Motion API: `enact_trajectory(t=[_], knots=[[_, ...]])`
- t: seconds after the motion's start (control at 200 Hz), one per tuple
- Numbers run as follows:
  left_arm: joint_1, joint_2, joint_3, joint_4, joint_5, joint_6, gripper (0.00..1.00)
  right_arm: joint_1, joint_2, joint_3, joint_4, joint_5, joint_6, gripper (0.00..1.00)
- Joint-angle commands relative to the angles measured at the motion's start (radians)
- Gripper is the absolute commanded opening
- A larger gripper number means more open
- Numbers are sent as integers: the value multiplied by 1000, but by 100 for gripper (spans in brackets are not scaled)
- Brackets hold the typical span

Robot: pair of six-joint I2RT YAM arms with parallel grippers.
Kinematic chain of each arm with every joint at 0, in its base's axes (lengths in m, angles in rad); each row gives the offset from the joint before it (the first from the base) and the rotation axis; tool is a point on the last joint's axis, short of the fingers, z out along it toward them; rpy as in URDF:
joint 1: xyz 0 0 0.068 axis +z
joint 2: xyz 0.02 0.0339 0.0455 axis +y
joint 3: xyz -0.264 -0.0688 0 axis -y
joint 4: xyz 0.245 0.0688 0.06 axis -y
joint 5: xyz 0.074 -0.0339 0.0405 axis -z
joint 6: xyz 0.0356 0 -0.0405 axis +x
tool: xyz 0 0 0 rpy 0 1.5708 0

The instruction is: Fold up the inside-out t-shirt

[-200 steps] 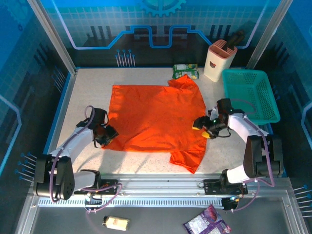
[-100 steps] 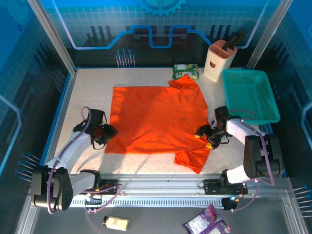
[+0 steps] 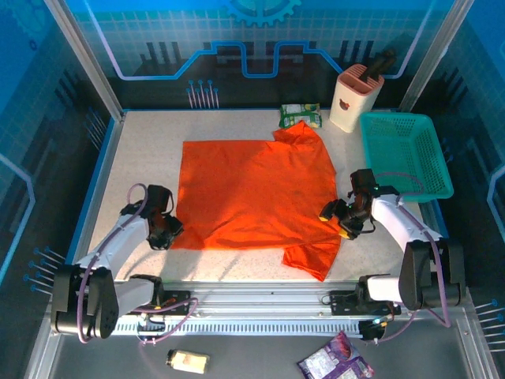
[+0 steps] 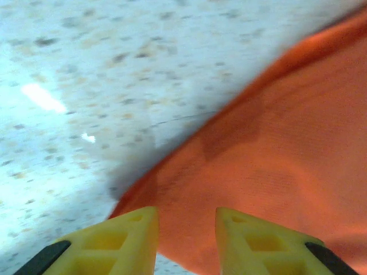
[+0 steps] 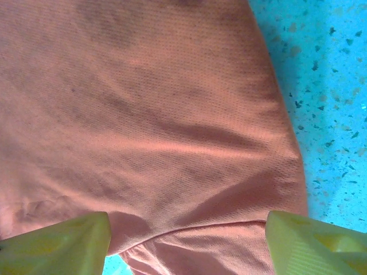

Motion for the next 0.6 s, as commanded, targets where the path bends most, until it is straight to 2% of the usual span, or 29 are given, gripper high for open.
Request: enact_trajectory(t=[0.0,0.135,0.295,0.595], knots=[[-7,-26,-22,-104,-83,-85,34,16,-17,20,-50,8,20,73],[-7,-67,-32,-146,-99,-117,37,17,-22,31,-62,12,15,73],[-7,-72,-61,-81,-2,-103,44,16,-32,40,-75,20,18,72],[-8,0,-71,-11,33,-87,40,18,-54,69,-102,22,21,72]])
